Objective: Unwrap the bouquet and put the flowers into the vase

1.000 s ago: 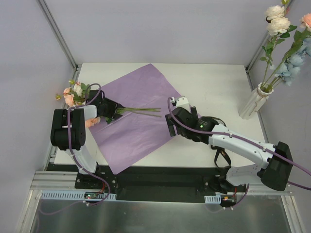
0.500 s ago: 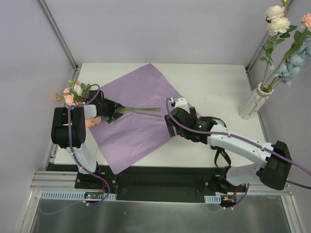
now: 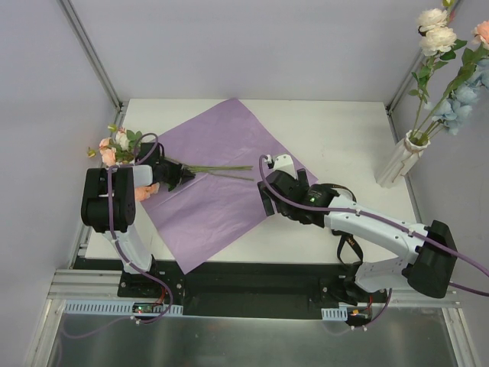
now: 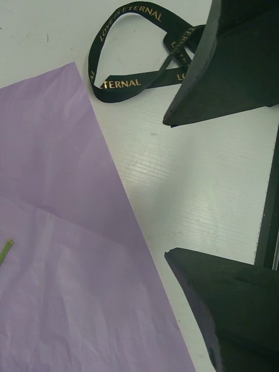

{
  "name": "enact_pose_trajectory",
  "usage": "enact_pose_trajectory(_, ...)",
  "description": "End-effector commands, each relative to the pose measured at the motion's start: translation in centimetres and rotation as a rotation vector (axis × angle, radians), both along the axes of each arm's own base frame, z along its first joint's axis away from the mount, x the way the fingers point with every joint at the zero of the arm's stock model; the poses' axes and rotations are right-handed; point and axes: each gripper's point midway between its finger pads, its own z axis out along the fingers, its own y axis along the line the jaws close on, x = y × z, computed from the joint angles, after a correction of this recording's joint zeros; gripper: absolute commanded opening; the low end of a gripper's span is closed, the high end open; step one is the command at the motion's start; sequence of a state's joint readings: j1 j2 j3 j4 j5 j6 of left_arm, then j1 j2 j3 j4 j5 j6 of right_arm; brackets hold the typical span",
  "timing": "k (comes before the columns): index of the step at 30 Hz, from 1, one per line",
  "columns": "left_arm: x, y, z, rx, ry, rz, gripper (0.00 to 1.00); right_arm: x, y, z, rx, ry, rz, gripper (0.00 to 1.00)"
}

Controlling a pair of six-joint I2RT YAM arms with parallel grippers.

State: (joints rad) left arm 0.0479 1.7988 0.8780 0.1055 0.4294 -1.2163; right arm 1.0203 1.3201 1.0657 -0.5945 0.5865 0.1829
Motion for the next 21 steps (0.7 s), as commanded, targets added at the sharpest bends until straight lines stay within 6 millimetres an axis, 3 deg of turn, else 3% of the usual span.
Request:
enact_pose_trajectory(1, -0.4, 1.0, 0.0, 0.042, 0.007, 0.004, 0.04, 0.2, 0.1, 1.0, 0.019, -0.031, -0.011, 0.89)
enact_pose_trajectory(2, -0.4, 1.4, 0.4, 0.066, -0.009, 0.009, 0.0, 0.2, 0.0, 1.1, 0.02, -0.036, -0.013, 0.89)
enact_pose_trajectory(3, -0.2, 1.6, 1.7, 0.086, -0.05, 0.014, 0.0, 0.3, -0.1, 1.2, 0.015, -0.045, -0.014, 0.89)
enact_pose_trajectory(5, -0.8, 1.9, 2.2, 0.113, -0.069, 0.02, 0.0, 0.6, -0.1, 1.6, 0.008, -0.06, -0.011, 0.89)
enact_pose_trajectory(9, -1.1, 2.5, 5.1, 0.165, -0.141, 0.035, 0.01, 1.0, 0.9, 2.7, 0.026, -0.067, 0.008, 0.89)
enact_pose_trajectory(12, -1.1, 3.1, 6.8, 0.188, -0.151, 0.092, 0.28, 1.4, 1.3, 4.0, 0.048, -0.093, 0.016, 0.89)
enact_pose_trajectory(13, -0.7, 3.0, 7.6, 0.175, -0.155, 0.122, 0.47, 1.4, 1.4, 4.2, 0.054, -0.097, 0.019, 0.89)
enact_pose_trajectory(15, -0.6, 2.9, 7.9, 0.169, -0.126, 0.151, 0.64, 1.5, 1.4, 4.8, 0.069, -0.117, 0.031, 0.89)
enact_pose_trajectory(18, 0.4, 2.1, 8.1, 0.125, -0.084, 0.211, 0.67, 1.4, 1.0, 5.2, 0.072, -0.14, 0.046, 0.89)
enact_pose_trajectory(21, 0.7, 0.9, 7.1, 0.09, -0.019, 0.276, 0.61, 1.1, 0.4, 5.5, 0.081, -0.158, 0.057, 0.89)
